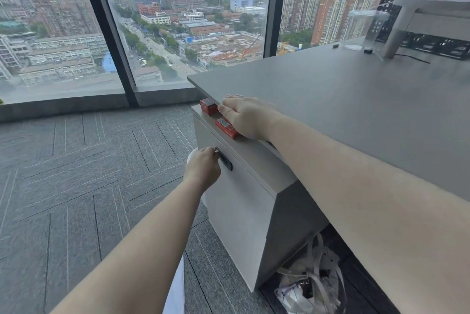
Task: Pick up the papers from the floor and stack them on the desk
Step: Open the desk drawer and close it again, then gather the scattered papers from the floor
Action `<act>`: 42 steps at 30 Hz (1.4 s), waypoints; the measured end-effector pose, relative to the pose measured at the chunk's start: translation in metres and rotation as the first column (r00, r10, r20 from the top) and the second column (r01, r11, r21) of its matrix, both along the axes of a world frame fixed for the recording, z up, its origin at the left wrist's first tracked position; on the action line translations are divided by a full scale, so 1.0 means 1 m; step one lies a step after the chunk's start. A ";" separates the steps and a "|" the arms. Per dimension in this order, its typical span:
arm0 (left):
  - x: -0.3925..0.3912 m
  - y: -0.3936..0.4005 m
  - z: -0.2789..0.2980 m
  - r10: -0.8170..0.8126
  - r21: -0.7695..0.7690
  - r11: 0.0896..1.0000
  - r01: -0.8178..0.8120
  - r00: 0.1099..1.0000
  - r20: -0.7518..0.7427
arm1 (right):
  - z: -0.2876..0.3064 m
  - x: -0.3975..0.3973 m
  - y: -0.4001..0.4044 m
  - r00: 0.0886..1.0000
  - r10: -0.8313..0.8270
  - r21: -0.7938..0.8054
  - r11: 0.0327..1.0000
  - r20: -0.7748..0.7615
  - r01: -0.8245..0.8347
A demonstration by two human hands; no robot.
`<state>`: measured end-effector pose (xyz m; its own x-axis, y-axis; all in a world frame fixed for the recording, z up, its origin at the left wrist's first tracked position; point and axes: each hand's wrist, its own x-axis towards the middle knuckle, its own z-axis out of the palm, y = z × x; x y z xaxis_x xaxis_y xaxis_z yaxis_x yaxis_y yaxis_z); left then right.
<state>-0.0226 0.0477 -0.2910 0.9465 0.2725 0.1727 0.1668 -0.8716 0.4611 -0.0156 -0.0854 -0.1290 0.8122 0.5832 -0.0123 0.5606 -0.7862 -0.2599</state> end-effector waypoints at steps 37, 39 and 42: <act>-0.121 0.230 -0.131 0.163 -0.044 0.973 -0.225 0.813 -0.559 | -0.103 -0.016 0.158 0.959 0.284 -0.267 0.924 0.002 -0.273; -0.134 0.243 -0.159 0.179 -0.062 0.963 -0.264 0.791 -0.585 | -0.138 -0.015 0.184 0.964 0.250 -0.268 0.926 -0.090 -0.265; -0.159 0.257 -0.203 0.204 -0.101 0.934 -0.342 0.744 -0.637 | -0.203 -0.017 0.219 0.951 0.212 -0.308 0.910 -0.226 -0.277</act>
